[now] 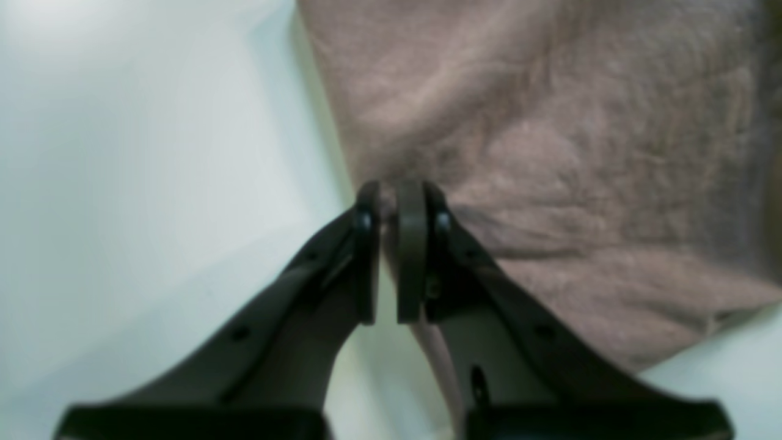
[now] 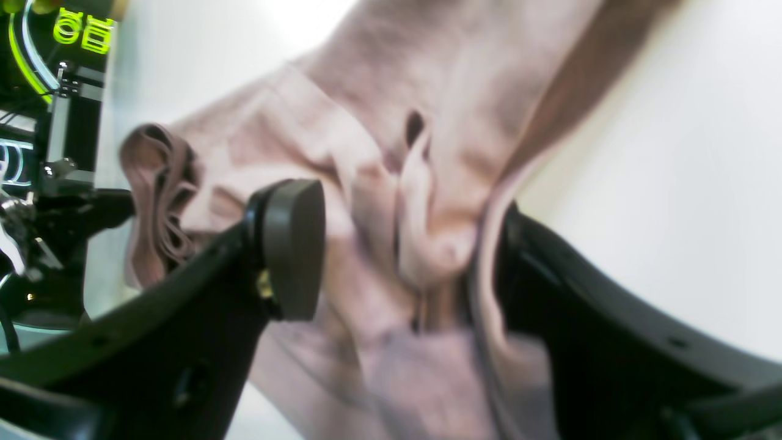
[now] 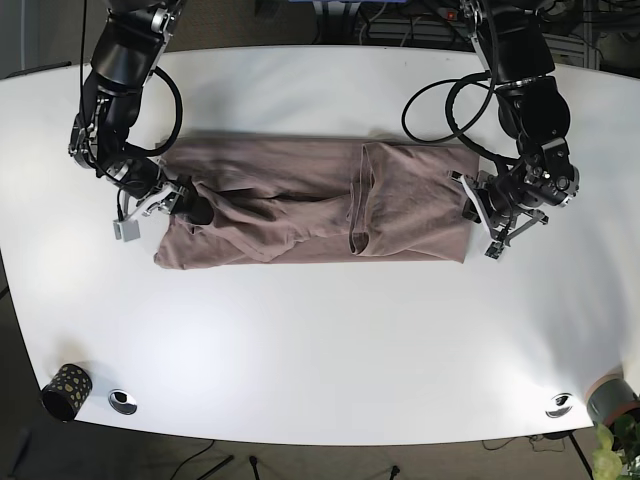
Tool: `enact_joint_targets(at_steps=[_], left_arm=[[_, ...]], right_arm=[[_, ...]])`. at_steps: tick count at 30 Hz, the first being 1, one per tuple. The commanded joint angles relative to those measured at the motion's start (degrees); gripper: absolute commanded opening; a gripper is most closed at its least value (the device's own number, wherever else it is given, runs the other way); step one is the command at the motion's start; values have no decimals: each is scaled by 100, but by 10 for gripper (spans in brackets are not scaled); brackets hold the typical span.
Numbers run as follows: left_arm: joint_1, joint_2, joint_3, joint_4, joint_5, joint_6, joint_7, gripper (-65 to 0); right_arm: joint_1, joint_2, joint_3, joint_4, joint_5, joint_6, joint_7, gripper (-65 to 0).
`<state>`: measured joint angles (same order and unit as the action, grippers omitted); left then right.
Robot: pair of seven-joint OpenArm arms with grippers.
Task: Fold the T-shirt properly
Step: 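Grasp both ends of the folded shirt and fold them toward the middle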
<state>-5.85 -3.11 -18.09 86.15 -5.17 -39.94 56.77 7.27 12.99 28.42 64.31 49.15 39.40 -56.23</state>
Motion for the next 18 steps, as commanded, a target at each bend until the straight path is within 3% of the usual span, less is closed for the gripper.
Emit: enact_joint_targets(at_steps=[1, 3, 5, 10, 18], left_arm=[[-97, -27, -7, 102, -59, -6, -82, -617], [-97, -27, -7, 102, -59, -6, -82, -617], [-97, -27, -7, 102, -59, -6, -82, -617], [-97, -27, -7, 102, -50, -6, -82, -617], [-132, -27, -7, -400, -50, -6, -108, -615]], right_arm=[[139, 76, 1, 87, 127, 60, 238, -309], [139, 76, -60, 87, 127, 60, 405, -320], [139, 103, -192, 87, 127, 60, 528, -374], [104, 287, -693, 87, 127, 60, 774, -650], [-89, 454, -930, 527, 127, 12, 801, -650]])
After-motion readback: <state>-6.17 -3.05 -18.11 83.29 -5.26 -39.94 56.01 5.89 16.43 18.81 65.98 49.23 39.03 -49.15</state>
